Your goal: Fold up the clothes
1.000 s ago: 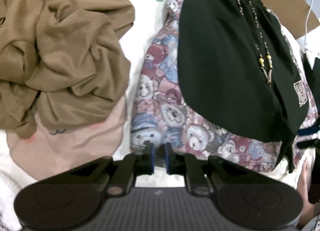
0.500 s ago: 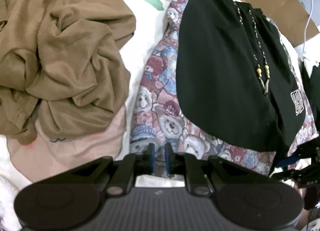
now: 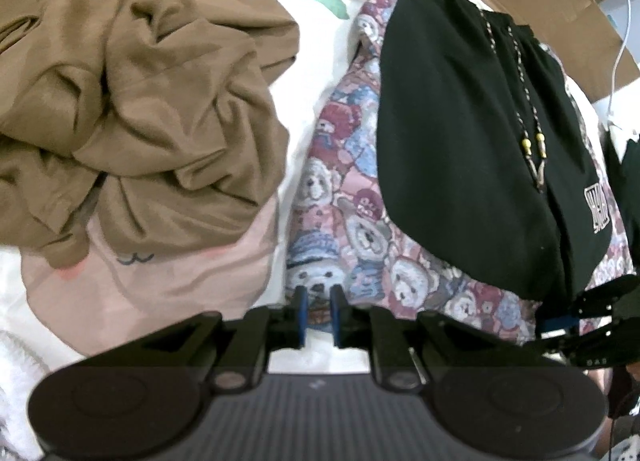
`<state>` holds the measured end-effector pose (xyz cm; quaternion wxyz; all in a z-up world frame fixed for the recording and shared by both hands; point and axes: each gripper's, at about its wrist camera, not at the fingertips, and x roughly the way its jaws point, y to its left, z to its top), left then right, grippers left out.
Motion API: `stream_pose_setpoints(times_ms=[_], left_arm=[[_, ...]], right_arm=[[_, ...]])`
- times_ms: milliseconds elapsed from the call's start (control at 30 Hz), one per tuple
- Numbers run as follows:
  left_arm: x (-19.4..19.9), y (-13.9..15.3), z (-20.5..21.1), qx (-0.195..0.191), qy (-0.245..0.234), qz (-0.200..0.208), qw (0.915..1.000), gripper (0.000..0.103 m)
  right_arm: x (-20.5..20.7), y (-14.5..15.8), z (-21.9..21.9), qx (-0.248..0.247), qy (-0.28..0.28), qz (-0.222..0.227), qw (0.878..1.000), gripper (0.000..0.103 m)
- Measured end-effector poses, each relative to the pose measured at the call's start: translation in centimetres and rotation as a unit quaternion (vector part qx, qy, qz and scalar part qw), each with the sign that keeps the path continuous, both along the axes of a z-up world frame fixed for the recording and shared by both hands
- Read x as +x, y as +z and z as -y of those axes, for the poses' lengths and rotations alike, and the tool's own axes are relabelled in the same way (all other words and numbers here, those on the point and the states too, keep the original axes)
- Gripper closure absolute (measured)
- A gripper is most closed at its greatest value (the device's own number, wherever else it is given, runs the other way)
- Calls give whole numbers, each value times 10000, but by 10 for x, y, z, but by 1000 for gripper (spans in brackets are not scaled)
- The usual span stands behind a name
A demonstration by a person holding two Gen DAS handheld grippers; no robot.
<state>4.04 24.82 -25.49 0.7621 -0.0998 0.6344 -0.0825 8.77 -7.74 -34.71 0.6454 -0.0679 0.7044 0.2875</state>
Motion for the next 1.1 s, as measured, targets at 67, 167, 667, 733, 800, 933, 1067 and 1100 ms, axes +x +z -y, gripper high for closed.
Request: stream_pose_setpoints(times_ms=[67,167,667,733,800,933,1067,1100], left_arm=[[-2,0,-5,-29,25,-4,10000,91],[-4,1,-13,-148,116,43,9998,90],[-38,-19,3,-96,19,0,10000,76],[-38,-27,15,-16,-114,-65,9999,62],[-35,-29,20,-3,-189,-76,9998,61],[-34,-35,31,45,-242,-69,9997,57],[-27,-42,33,-59,-46,-83,9999,49],[-29,-43,33,-72,-23,-28,10000,49]], right_arm=[[2,3,-3,3,109,5,9999,87],[8,16,-4,25,282,120,9995,91],[39,47,84,-235,-397,497,9977,91],[38,49,85,-228,-355,516,9978,91],[39,49,83,-241,-332,523,9978,91],[40,46,80,-274,-315,512,9978,91],[38,44,76,-242,-307,472,9981,91],[38,45,77,-227,-302,464,9982,91]])
